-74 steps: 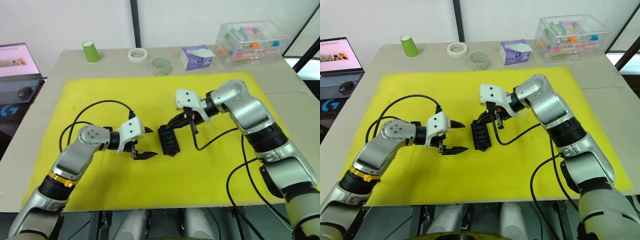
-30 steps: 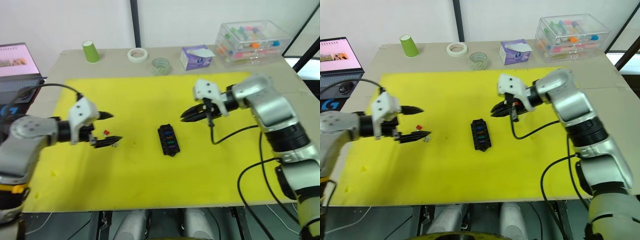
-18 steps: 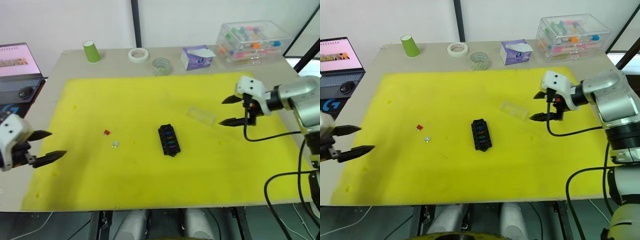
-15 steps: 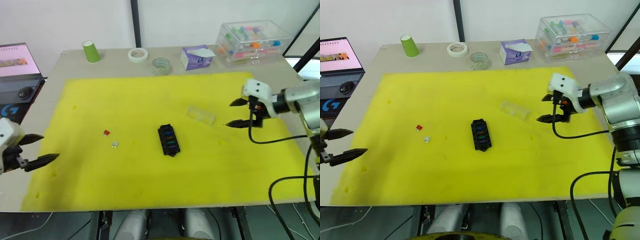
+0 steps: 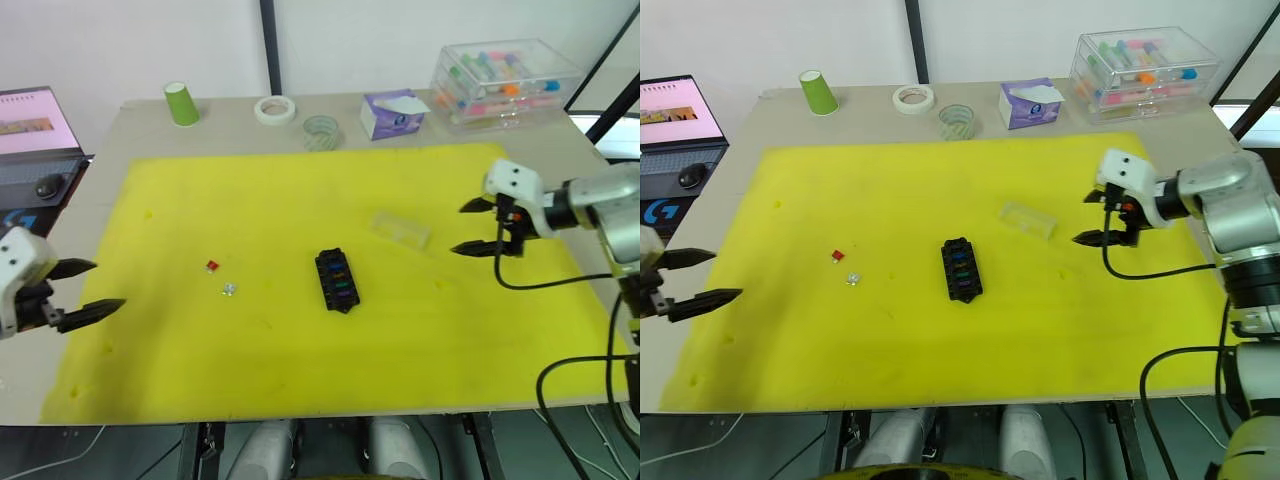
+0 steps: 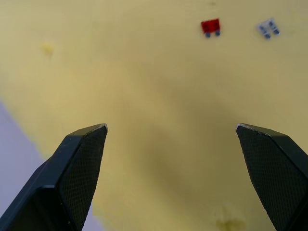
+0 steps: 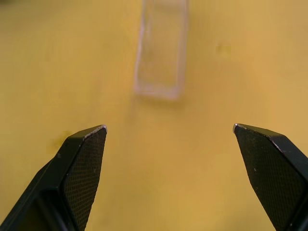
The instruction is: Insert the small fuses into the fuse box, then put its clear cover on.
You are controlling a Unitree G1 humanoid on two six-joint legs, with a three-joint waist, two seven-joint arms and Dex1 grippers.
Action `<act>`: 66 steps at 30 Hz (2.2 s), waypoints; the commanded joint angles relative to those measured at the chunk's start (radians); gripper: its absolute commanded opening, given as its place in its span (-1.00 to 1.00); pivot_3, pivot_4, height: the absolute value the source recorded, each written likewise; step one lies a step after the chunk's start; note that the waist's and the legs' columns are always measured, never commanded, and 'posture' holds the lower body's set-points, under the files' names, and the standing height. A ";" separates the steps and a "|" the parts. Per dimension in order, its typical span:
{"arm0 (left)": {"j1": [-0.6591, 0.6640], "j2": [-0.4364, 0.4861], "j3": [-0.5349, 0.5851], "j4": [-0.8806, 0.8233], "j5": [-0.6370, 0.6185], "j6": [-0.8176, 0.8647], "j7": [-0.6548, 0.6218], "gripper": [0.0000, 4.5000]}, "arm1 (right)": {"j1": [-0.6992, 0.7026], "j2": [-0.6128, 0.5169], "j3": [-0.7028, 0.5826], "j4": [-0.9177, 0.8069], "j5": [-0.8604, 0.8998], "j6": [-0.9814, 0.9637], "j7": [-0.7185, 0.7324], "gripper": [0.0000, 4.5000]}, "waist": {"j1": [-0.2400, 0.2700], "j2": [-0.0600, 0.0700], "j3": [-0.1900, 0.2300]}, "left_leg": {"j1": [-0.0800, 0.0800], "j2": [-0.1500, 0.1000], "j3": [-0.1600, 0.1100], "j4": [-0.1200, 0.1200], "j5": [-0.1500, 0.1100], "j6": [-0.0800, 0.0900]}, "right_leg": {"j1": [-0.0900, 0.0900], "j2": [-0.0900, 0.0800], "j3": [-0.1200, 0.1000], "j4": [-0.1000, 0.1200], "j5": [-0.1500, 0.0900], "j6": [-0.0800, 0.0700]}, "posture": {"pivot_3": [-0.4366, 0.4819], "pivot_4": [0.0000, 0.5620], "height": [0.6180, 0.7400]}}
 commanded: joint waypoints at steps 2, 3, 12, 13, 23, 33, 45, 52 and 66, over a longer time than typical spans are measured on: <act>-0.119 0.007 -0.114 -0.010 -0.065 0.060 -0.027 1.00 | -0.083 0.065 -0.015 -0.154 0.066 0.094 -0.003 0.98 | 0.000 0.000 0.000 | 0.000 0.000 0.000 -0.001 0.000 0.000 | 0.000 0.000 0.000 0.000 0.000 0.000 | -0.05 -0.47 1.00; -0.155 -0.003 -0.146 -0.004 -0.082 0.084 -0.032 1.00 | -0.093 0.084 -0.009 -0.186 0.081 0.115 0.001 0.98 | -0.001 0.000 0.000 | 0.000 0.000 0.000 0.000 0.000 0.000 | 0.000 0.000 0.000 0.000 0.000 0.000 | -0.05 -0.47 1.00; -0.507 -0.117 -0.352 0.262 -0.217 0.471 -0.052 1.00 | -0.141 0.262 0.084 -0.403 0.176 0.210 0.002 0.98 | -0.001 -0.002 -0.001 | -0.001 0.000 -0.001 0.003 0.000 0.000 | 0.000 0.000 -0.001 0.003 0.000 0.000 | -0.05 -0.47 1.00; -0.529 -0.122 -0.363 0.288 -0.218 0.493 -0.051 1.00 | -0.144 0.269 0.090 -0.412 0.180 0.216 -0.002 0.98 | -0.001 -0.002 -0.001 | -0.001 -0.001 -0.001 0.004 0.000 0.000 | -0.001 0.000 -0.001 0.004 0.000 0.000 | -0.05 -0.47 1.00; -0.615 -0.175 -0.453 0.503 -0.214 0.692 -0.051 1.00 | -0.147 0.304 0.113 -0.454 0.201 0.223 -0.026 0.98 | -0.007 -0.002 -0.001 | -0.001 -0.001 -0.001 0.004 0.000 0.000 | -0.002 0.000 -0.001 0.009 0.000 0.000 | -0.05 -0.47 1.00; -0.631 -0.250 -0.453 0.537 -0.217 0.699 -0.023 1.00 | -0.136 0.294 0.126 -0.472 0.194 0.213 -0.036 0.98 | 0.003 -0.003 -0.002 | 0.000 -0.003 -0.002 0.005 0.000 0.000 | -0.002 0.000 -0.001 0.009 0.000 0.000 | -0.05 -0.47 1.00; -0.701 -0.302 -0.479 0.618 -0.179 0.652 -0.036 1.00 | -0.132 0.295 0.142 -0.487 0.197 0.220 -0.048 0.98 | 0.014 -0.003 -0.002 | 0.000 -0.006 -0.006 0.007 0.000 0.000 | 0.000 -0.001 -0.001 0.010 0.000 0.000 | -0.05 -0.47 1.00; -0.687 -0.301 -0.477 0.616 -0.162 0.642 -0.039 0.09 | -0.127 0.292 0.147 -0.490 0.194 0.220 -0.053 1.00 | 0.016 -0.003 -0.002 | 0.000 -0.006 -0.005 0.007 0.000 0.000 | -0.001 -0.001 -0.001 0.010 0.000 0.000 | -0.05 -0.47 1.00; -0.651 -0.290 -0.450 0.629 -0.147 0.604 -0.013 -0.84 | -0.129 0.304 0.167 -0.478 0.188 0.199 -0.058 1.00 | -0.001 -0.003 -0.002 | 0.000 -0.005 -0.006 0.006 0.000 0.000 | -0.001 -0.001 -0.001 0.010 0.000 0.000 | -0.05 -0.47 1.00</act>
